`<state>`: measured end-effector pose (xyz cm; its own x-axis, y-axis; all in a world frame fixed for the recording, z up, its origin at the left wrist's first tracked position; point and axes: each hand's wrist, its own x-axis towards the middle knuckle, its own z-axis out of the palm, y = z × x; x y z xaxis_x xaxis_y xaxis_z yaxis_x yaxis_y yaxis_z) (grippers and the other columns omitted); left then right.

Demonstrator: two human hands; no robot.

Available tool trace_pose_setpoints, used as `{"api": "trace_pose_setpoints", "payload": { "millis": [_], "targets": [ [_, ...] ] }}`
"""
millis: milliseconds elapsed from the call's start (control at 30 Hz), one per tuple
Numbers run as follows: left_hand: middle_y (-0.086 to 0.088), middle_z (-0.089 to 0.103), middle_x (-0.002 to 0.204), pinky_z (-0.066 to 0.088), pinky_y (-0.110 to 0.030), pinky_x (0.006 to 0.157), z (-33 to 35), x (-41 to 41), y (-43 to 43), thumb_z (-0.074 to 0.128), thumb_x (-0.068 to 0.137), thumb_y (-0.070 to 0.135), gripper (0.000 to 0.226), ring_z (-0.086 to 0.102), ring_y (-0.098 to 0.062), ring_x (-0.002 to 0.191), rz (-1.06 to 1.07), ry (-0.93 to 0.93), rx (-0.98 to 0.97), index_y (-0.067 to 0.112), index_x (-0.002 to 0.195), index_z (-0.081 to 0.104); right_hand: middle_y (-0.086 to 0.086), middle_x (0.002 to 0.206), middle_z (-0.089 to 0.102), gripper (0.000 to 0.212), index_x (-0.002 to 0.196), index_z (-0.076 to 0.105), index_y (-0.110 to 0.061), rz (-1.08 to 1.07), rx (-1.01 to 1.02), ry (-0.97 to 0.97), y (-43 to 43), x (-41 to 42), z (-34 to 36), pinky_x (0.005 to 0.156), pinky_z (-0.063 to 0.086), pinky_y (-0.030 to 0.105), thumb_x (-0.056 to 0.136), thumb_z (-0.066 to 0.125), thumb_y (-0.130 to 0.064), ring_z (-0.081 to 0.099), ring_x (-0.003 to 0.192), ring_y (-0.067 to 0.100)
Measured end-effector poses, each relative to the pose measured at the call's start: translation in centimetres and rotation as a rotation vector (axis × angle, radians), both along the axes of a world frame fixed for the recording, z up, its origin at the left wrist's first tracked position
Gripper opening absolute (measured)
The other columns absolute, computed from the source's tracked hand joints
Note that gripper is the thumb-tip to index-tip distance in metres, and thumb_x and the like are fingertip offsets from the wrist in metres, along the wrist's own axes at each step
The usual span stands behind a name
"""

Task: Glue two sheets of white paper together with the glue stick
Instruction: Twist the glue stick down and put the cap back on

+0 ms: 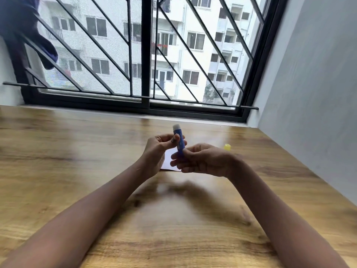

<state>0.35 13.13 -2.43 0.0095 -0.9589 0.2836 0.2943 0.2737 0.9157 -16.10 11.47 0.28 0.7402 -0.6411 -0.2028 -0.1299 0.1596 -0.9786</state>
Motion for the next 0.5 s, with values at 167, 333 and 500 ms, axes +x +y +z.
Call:
{"api": "trace_pose_setpoints", "payload": {
  "millis": [167, 333, 500],
  "targets": [
    [0.002, 0.073, 0.068, 0.048, -0.012, 0.070, -0.4, -0.1, -0.2, 0.058, 0.085, 0.009, 0.011, 0.068, -0.008, 0.072, 0.021, -0.014, 0.004, 0.003, 0.081, 0.067, 0.001, 0.060, 0.062, 0.019, 0.073, 0.069, -0.008, -0.462, -0.501, 0.283, 0.9, 1.5, -0.4, 0.045, 0.043, 0.015, 0.068, 0.082, -0.022, 0.051, 0.051, 0.007],
    [0.003, 0.072, 0.067, 0.047, -0.013, 0.072, -0.4, -0.1, -0.3, 0.057, 0.085, 0.008, 0.011, 0.068, -0.006, 0.072, 0.018, 0.008, 0.022, 0.004, 0.081, 0.066, 0.000, 0.074, 0.058, 0.025, 0.082, 0.061, -0.012, -0.417, -0.537, 0.342, 0.8, 1.9, -0.7, 0.049, 0.044, 0.017, 0.074, 0.077, -0.030, 0.053, 0.063, 0.009],
    [0.001, 0.072, 0.066, 0.049, -0.011, 0.068, 0.0, -0.1, -0.1, 0.055, 0.087, 0.006, 0.016, 0.068, -0.007, 0.069, 0.005, 0.026, 0.001, 0.004, 0.076, 0.066, 0.003, 0.102, 0.068, 0.030, 0.110, 0.063, -0.008, -0.033, -0.058, 0.015, 0.1, 0.3, -0.3, 0.075, 0.054, 0.020, 0.099, 0.040, -0.023, 0.065, 0.080, 0.007]
  ]
}}
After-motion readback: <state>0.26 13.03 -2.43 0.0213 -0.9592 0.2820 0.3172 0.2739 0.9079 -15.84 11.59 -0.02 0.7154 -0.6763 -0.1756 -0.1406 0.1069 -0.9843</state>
